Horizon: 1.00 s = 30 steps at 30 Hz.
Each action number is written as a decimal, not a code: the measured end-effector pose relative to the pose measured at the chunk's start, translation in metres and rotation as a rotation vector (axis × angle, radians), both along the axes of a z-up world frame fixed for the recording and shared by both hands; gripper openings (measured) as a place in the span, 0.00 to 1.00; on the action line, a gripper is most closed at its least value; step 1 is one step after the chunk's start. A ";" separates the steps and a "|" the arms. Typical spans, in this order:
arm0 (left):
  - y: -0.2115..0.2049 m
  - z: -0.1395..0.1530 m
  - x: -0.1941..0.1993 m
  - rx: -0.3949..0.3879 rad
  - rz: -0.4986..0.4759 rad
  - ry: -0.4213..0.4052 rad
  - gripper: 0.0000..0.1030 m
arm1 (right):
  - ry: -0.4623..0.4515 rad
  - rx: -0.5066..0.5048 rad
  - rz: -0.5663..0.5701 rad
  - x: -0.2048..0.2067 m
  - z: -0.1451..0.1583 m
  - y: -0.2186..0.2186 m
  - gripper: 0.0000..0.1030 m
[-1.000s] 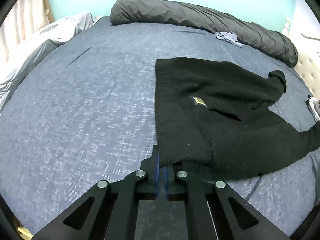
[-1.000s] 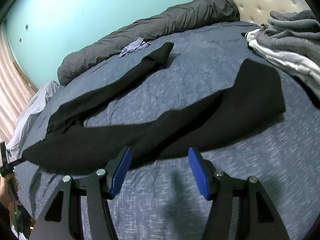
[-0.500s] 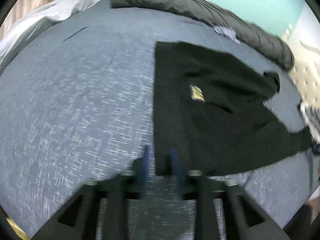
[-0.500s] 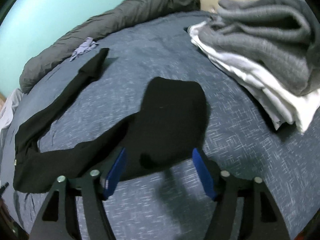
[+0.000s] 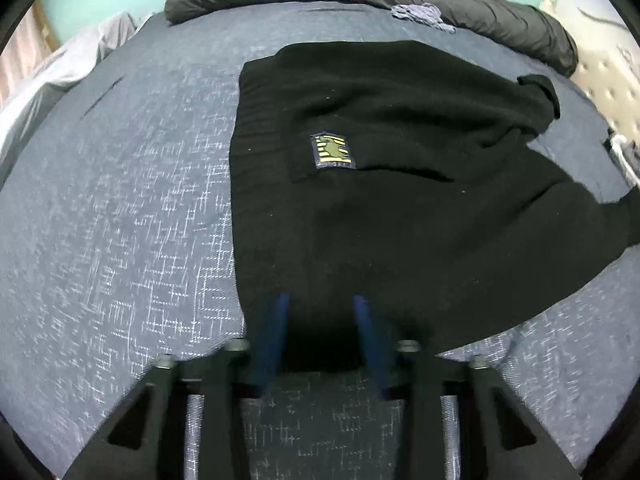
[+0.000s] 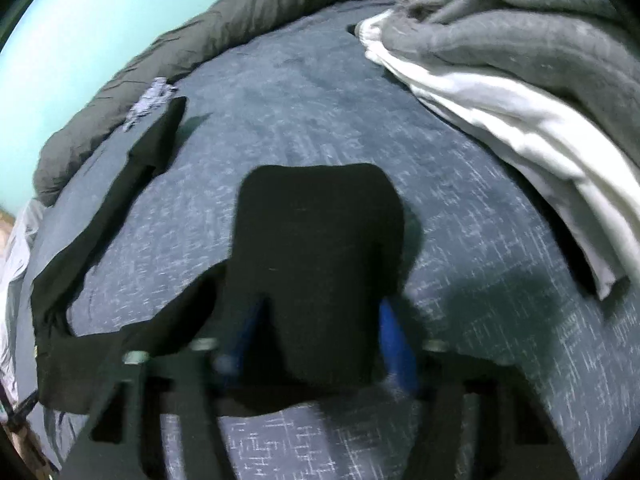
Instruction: Fold clothes
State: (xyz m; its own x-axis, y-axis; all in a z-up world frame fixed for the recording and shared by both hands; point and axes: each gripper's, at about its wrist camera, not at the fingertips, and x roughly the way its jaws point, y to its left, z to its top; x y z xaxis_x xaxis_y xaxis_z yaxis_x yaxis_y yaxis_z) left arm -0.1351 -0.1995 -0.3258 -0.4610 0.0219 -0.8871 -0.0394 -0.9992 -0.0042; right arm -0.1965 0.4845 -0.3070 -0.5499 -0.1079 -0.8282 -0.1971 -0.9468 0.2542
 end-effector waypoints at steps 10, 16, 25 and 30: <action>-0.013 0.032 0.011 -0.014 0.006 0.053 0.04 | 0.166 0.065 0.080 0.019 0.067 -0.011 0.09; -0.029 0.060 0.021 0.002 0.025 0.076 0.03 | 0.325 0.093 0.129 0.037 0.143 -0.014 0.09; -0.038 0.031 0.033 0.010 0.055 0.011 0.00 | 0.178 0.110 0.195 0.067 0.100 -0.010 0.10; -0.051 0.019 0.041 0.046 0.084 0.000 0.00 | 0.035 0.101 0.209 0.092 0.044 -0.005 0.15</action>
